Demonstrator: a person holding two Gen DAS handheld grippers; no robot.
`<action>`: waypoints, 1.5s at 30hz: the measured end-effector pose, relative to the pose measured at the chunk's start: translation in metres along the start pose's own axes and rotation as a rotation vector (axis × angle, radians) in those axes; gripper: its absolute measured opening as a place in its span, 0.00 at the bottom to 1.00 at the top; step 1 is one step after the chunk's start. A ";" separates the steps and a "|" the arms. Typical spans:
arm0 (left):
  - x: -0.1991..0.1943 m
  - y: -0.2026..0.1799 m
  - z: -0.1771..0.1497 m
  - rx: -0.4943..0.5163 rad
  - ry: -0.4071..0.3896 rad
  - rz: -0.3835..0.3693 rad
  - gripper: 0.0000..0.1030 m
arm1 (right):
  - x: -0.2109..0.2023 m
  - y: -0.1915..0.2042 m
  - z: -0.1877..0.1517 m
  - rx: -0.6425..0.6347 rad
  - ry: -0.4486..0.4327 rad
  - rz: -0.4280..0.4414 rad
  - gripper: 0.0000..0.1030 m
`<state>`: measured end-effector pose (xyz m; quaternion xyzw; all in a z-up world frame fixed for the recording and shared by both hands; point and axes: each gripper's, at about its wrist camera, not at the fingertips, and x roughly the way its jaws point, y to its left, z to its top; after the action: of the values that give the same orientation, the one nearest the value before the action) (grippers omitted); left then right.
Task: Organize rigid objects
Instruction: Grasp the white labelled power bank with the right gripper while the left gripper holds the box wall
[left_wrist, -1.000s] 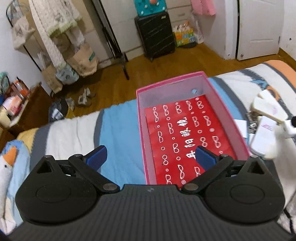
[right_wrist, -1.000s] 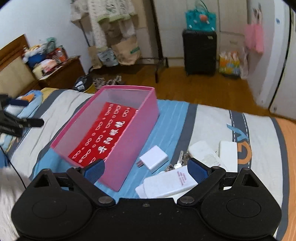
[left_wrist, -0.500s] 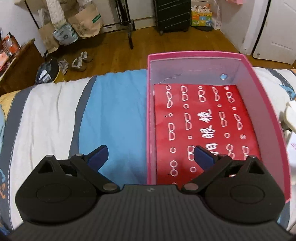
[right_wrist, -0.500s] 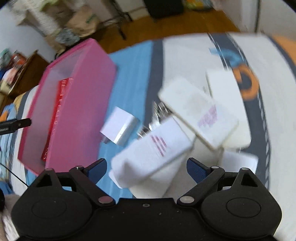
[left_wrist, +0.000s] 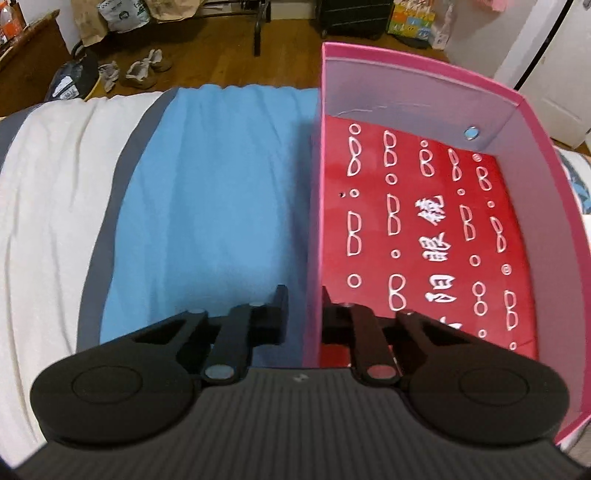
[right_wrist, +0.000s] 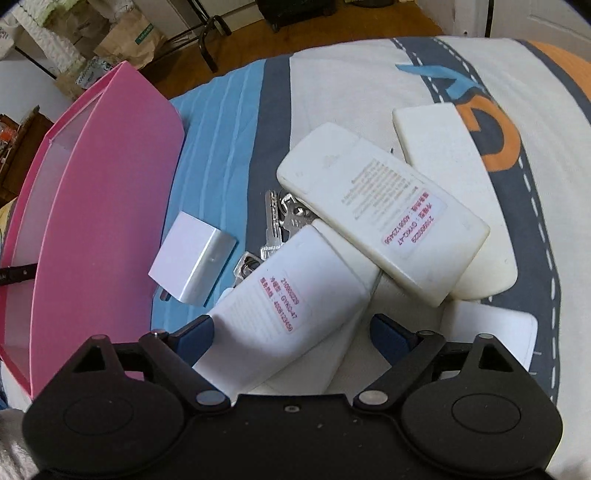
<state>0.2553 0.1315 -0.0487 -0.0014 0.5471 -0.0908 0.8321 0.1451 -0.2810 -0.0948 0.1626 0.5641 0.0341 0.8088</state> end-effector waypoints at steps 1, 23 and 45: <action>-0.001 0.000 -0.001 -0.005 -0.004 -0.017 0.05 | -0.004 0.001 -0.002 -0.010 -0.013 -0.007 0.79; -0.006 -0.010 -0.006 0.018 -0.008 -0.004 0.05 | -0.008 -0.014 0.003 0.101 -0.009 0.201 0.63; -0.005 -0.006 -0.006 0.001 -0.002 -0.023 0.06 | 0.000 -0.008 0.004 0.121 -0.007 0.311 0.30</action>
<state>0.2471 0.1274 -0.0457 -0.0074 0.5462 -0.1008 0.8315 0.1475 -0.2894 -0.0964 0.2965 0.5301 0.1244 0.7846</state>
